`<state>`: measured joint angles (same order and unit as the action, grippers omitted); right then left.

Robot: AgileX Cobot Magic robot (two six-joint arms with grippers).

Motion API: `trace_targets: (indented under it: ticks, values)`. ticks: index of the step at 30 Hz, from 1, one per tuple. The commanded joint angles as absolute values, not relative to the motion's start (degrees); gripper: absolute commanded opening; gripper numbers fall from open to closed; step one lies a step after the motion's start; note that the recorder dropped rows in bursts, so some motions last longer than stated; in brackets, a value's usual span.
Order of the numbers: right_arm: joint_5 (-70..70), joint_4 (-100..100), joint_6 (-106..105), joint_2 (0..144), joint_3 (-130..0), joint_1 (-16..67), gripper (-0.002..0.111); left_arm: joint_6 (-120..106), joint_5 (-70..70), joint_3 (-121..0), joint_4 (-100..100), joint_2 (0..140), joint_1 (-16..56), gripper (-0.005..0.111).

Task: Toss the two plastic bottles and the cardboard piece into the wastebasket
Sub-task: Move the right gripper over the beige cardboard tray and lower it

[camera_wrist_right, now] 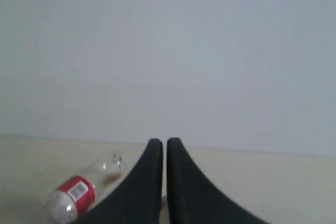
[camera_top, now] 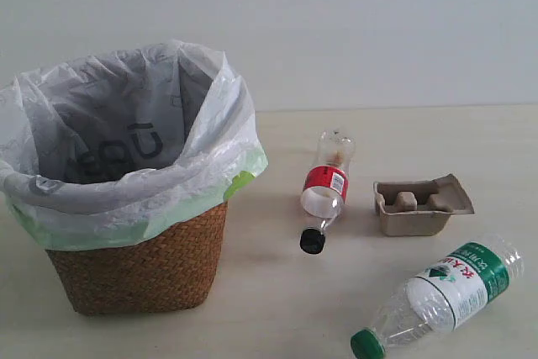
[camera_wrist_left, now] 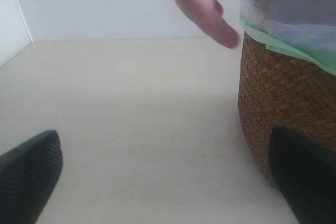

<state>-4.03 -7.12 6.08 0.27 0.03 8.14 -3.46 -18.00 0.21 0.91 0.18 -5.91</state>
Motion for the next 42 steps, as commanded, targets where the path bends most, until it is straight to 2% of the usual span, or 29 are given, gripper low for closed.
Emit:
trace_targets:
  ticks: [1,7,12,14,17,22,23,35,42]
  values:
    - [-13.0,-7.4,8.6,0.0,0.0,7.9,0.0,-3.0,-17.6,0.0,1.0,0.0,-6.1,0.108]
    - [-20.8,-6.1,28.3,0.0,0.0,7.9,0.0,-3.0,-17.6,0.0,1.0,0.0,-6.1,0.108]
    - [-11.1,-11.1,30.6,0.0,-6.1,7.9,0.0,-3.0,-17.6,0.0,1.0,0.0,-6.1,0.108]
    - [-7.7,-11.1,30.6,0.6,-9.5,7.9,0.005,-3.0,-17.6,0.0,1.0,0.0,-6.1,0.108]
    - [-2.1,-11.1,30.6,4.3,-15.1,7.9,0.027,-3.0,-17.6,0.0,1.0,0.0,-6.1,0.108]
    - [2.5,-11.1,26.3,13.9,-23.3,7.9,0.101,-3.0,-17.6,0.0,1.0,0.0,-6.1,0.108]
    - [3.3,-11.4,25.6,15.8,-24.4,7.9,0.104,-3.0,-17.6,0.0,1.0,0.0,-6.1,0.108]
    - [8.7,-7.2,25.4,45.6,-38.0,7.9,0.104,-3.0,-17.6,0.0,1.0,0.0,-6.1,0.108]
    - [19.8,-6.4,20.0,64.3,-48.0,7.9,0.104,-3.0,-17.6,0.0,1.0,0.0,-6.1,0.108]
